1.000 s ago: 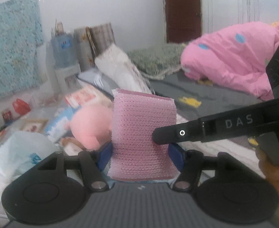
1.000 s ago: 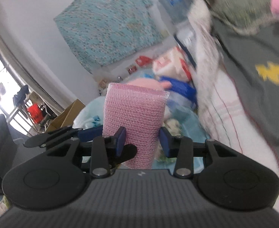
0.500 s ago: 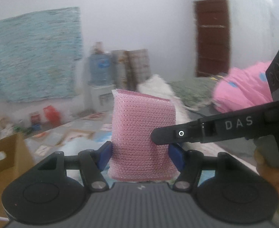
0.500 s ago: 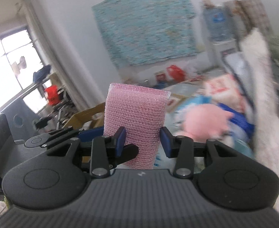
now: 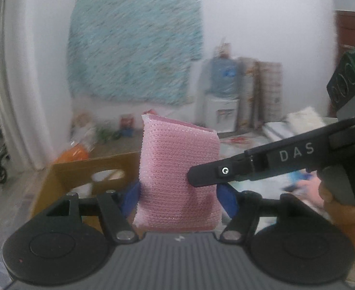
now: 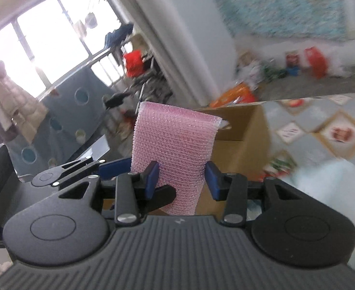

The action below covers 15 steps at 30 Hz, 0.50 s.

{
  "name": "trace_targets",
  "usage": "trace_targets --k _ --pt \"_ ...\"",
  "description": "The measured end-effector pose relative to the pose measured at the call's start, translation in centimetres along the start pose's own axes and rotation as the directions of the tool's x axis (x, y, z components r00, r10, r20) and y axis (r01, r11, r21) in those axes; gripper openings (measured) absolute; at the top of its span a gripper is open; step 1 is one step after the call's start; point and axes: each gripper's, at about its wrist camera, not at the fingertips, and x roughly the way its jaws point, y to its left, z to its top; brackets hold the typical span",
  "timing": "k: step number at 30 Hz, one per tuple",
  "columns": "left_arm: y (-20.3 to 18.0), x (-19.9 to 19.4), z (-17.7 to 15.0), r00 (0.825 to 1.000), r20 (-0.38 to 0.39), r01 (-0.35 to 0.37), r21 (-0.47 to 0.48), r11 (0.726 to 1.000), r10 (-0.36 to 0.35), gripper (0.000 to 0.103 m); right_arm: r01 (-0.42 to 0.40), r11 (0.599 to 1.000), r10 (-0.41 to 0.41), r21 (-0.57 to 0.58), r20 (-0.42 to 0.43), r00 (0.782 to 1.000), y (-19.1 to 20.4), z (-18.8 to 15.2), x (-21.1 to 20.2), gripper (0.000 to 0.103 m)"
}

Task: Organize soft objects
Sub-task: 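Carry the pink pad with the right gripper into the box and release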

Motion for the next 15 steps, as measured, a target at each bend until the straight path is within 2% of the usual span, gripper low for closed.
trace_targets --k 3,5,10,15 --pt "4.2 3.1 1.5 0.996 -0.087 -0.036 -0.030 0.999 0.033 0.070 -0.018 1.000 0.019 0.011 -0.082 0.996 0.8 3.3 5.0 0.042" --pt "6.6 5.7 2.3 0.986 -0.162 -0.050 -0.056 0.997 0.040 0.070 -0.014 0.999 0.019 0.037 -0.148 0.989 0.6 5.0 8.8 0.042" --pt "12.0 12.6 2.6 0.943 -0.332 -0.061 -0.137 0.989 0.012 0.070 0.032 0.993 0.002 0.116 -0.287 0.958 -0.6 7.7 16.9 0.042" --pt "16.1 16.5 1.3 0.900 -0.433 -0.057 -0.222 0.973 -0.046 0.070 0.122 0.985 -0.069 0.125 -0.363 0.929 -1.9 8.0 22.3 0.042"
